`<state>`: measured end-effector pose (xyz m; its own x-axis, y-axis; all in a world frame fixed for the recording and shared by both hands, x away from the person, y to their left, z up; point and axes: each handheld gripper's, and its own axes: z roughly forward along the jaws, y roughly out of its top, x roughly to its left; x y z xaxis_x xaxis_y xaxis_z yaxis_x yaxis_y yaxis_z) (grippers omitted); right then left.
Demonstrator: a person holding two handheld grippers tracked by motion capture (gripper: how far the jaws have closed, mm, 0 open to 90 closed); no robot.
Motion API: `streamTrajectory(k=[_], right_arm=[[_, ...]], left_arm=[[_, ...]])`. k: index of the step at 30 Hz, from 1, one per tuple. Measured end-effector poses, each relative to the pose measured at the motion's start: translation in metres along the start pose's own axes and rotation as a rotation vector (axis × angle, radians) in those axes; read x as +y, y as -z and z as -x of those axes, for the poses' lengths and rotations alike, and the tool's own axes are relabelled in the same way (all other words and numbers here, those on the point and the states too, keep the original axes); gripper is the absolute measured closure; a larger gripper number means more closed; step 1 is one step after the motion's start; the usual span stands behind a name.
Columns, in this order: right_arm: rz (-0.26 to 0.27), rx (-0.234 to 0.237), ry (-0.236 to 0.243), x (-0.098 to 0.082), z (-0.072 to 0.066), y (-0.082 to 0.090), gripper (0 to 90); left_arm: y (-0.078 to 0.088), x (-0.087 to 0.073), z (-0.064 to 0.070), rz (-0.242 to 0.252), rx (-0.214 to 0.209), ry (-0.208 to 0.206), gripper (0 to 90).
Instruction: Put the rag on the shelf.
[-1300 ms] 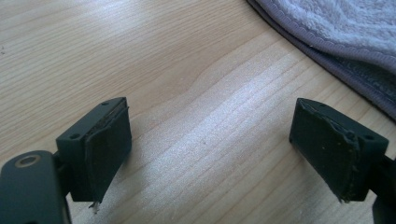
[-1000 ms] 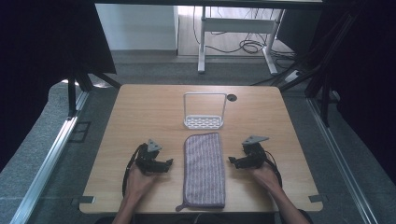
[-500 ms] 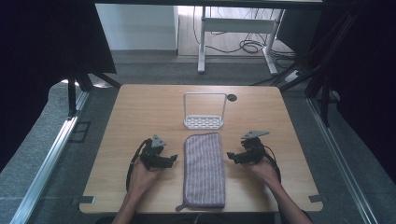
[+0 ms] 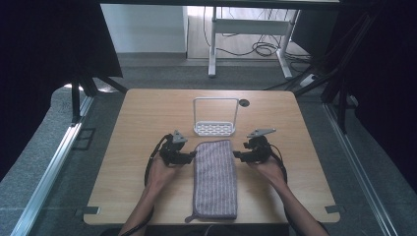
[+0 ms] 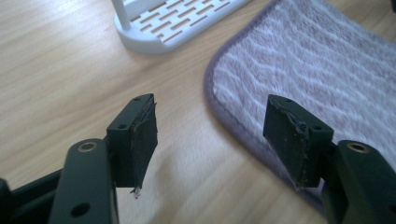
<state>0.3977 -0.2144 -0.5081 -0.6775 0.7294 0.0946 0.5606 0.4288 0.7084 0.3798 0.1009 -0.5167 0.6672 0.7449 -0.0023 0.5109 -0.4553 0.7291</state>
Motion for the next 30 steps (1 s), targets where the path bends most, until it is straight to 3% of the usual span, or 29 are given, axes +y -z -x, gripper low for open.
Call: streamTrajectory(k=[9,18,22,24,26,27,29,30], right_arm=[[-0.021,-0.022,-0.002,0.014,-0.002,-0.022,46.5],[-0.036,-0.025,-0.020,0.014,0.001,-0.039,45.0],[-0.050,-0.029,-0.004,0.011,-0.003,-0.045,48.6],[-0.049,-0.039,0.009,0.011,-0.004,-0.046,52.1],[-0.056,-0.024,0.033,0.011,-0.009,-0.045,68.2],[-0.056,-0.024,0.033,0.011,-0.009,-0.045,68.2],[-0.055,0.005,0.041,0.011,-0.013,-0.045,81.1],[-0.061,0.006,0.050,0.011,-0.014,-0.045,82.4]], left_arm=[[-0.025,0.011,0.000,0.005,-0.018,0.011,41.7],[-0.040,0.008,-0.001,-0.024,-0.015,0.010,39.7],[-0.043,0.004,-0.003,-0.010,-0.048,0.040,42.8],[-0.042,0.004,-0.002,-0.012,-0.050,0.039,47.0],[-0.042,0.005,0.001,-0.013,-0.059,0.044,56.3],[-0.042,0.005,0.003,-0.012,-0.065,0.043,56.3],[-0.041,0.005,0.006,-0.011,-0.071,0.052,68.1],[-0.041,0.005,0.006,-0.010,-0.085,0.059,72.3]])
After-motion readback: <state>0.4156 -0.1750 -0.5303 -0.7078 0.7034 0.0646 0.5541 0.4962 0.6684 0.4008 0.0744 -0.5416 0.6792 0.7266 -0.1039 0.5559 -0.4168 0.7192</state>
